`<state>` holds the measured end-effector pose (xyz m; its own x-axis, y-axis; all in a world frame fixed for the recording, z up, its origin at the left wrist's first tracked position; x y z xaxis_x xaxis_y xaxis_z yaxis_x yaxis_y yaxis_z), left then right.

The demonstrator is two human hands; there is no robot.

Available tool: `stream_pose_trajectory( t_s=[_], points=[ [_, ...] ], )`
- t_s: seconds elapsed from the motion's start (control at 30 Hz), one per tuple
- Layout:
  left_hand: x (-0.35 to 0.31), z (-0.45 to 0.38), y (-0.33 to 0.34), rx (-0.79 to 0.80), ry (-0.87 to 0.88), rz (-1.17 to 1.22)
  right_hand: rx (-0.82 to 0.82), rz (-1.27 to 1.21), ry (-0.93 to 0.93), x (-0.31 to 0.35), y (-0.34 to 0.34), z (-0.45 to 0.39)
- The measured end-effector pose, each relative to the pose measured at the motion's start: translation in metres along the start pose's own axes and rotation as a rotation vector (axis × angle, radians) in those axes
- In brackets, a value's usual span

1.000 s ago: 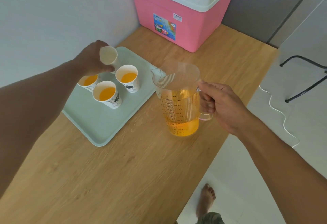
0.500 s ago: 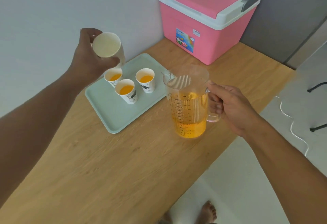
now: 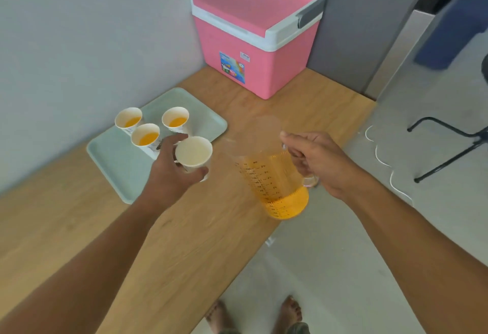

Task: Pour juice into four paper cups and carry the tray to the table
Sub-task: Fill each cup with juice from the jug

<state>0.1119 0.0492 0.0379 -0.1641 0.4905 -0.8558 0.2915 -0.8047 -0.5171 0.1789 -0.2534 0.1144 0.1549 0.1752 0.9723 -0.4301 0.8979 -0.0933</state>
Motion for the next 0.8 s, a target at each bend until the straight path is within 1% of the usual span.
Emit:
stream_pose_trajectory(
  t_s=[0.1,0.27,0.4,0.8],
  points=[
    [-0.006,0.006,0.034,0.076,0.008,0.006,-0.034,0.047,0.037,-0.003,-0.017,0.012],
    [-0.017,0.007,0.084,0.172,0.115,0.002,-0.063,0.131,0.077,-0.003,-0.044,0.029],
    [-0.033,0.006,0.117,0.243,0.151,0.040,-0.088,0.229,0.126,0.003,-0.061,0.038],
    [-0.070,0.005,0.187,0.374,0.201,0.084,-0.198,0.425,0.295,0.003,-0.107,0.066]
  ],
)
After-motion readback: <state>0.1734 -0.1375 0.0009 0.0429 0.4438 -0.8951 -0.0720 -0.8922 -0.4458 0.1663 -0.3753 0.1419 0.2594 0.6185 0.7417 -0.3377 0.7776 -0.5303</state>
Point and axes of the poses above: each hand's wrist, its own z-axis away from the middle knuckle, its own y-axis out of the palm, x = y × z, the point moved 2 cm from there along -z, towards the middle knuckle, and after that the axes turned 4 degrees about -y, right-handed, at the moved point
